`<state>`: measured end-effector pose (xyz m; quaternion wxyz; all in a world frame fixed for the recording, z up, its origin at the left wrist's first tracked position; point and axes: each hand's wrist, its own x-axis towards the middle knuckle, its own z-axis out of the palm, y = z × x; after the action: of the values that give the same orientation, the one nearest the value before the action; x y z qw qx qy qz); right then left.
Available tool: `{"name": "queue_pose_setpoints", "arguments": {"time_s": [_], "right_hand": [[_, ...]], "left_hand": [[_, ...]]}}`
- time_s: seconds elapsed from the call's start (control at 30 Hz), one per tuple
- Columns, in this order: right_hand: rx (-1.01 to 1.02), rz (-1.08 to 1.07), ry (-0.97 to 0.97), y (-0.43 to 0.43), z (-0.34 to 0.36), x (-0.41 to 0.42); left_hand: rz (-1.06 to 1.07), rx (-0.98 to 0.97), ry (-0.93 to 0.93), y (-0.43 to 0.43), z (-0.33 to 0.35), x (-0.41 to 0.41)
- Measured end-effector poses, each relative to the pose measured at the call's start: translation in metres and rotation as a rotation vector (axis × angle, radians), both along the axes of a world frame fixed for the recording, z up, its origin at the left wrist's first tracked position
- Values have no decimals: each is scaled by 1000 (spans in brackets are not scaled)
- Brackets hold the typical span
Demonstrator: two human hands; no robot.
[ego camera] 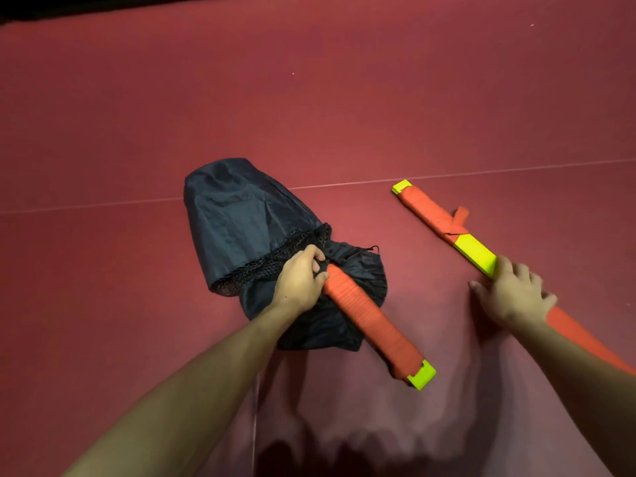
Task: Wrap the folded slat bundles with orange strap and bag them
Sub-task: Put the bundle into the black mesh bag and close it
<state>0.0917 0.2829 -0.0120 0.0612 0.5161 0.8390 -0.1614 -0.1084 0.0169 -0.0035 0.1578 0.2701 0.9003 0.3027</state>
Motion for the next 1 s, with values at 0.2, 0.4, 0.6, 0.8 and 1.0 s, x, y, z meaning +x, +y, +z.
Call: {"name": "queue_pose_setpoints", "arguments": {"time_s": [0.2, 0.4, 0.6, 0.8, 1.0], "right_hand": [[-41, 74, -26, 3, 7, -6], [-150, 194, 202, -21, 11, 4], [-264, 328, 179, -49, 16, 13], [-348, 375, 315, -79, 37, 26], [-375, 476, 272, -102, 47, 48]], "left_hand": [[36, 146, -37, -6, 4, 2], [-20, 80, -93, -10, 18, -1], [135, 92, -179, -2, 22, 11], [191, 98, -227, -5, 31, 20], [182, 117, -249, -11, 46, 18]]}}
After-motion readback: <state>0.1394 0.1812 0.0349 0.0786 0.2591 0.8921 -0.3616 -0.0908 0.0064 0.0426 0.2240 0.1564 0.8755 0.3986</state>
